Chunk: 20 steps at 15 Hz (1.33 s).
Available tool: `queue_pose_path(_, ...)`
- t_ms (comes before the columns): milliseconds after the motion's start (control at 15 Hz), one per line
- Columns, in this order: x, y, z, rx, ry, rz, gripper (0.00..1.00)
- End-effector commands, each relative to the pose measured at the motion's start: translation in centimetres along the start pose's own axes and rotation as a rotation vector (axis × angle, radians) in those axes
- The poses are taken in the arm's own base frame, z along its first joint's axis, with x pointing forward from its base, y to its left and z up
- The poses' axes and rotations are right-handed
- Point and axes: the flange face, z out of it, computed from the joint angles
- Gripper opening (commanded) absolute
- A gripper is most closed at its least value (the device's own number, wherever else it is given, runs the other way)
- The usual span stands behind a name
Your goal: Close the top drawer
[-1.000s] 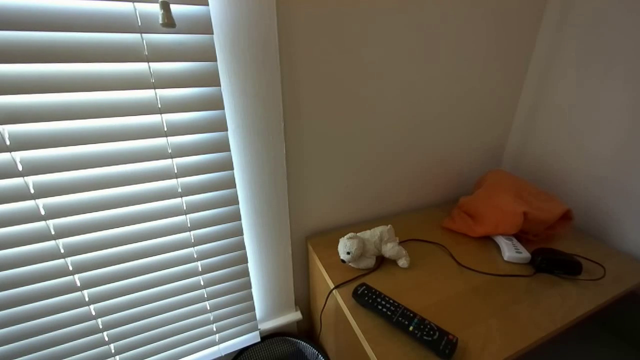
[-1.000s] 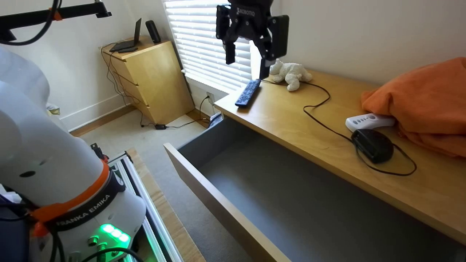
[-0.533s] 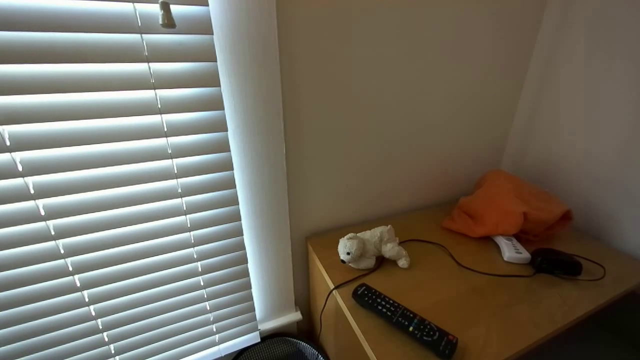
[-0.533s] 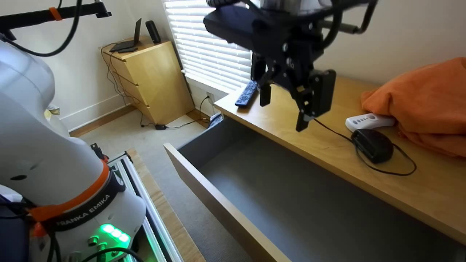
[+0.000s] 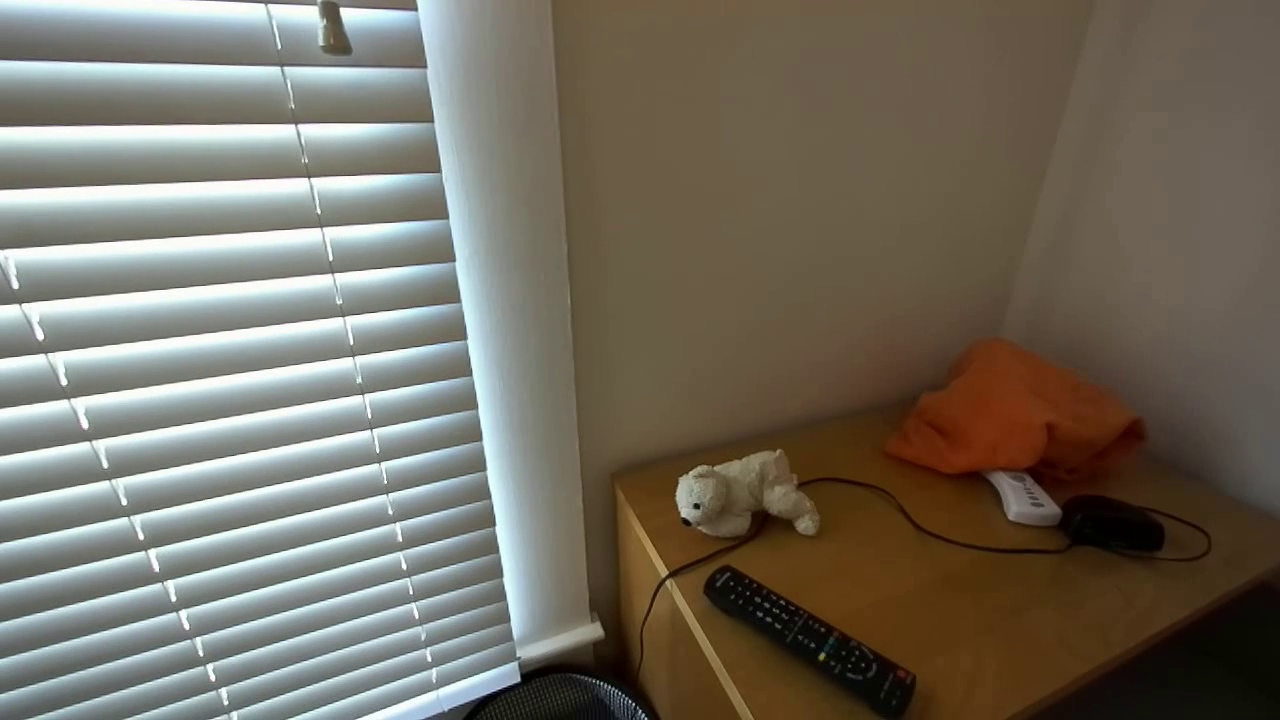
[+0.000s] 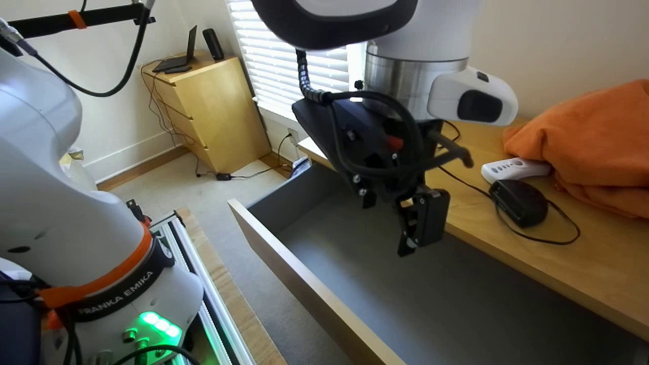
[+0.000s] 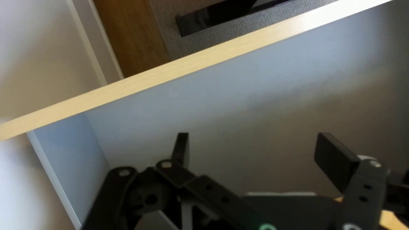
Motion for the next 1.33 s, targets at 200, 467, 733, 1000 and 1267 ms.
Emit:
queue_pose_path(200, -0.2, 3.1, 5.3, -0.039, -0.115, 0.097, 1.00)
queue_pose_path(467, -0.3, 4.3, 7.9, -0.039, -0.219, 0.070, 1.00)
queue_pose_path(733, -0.2, 3.7, 7.9, -0.030, -0.195, 0.080, 1.00)
queue_pose_path(1000, -0.1, 3.8, 7.9, -0.031, -0.197, 0.080, 1.00)
queue_pose_path(1267, -0.2, 3.8, 9.7, -0.080, -0.244, 0.097, 1.00)
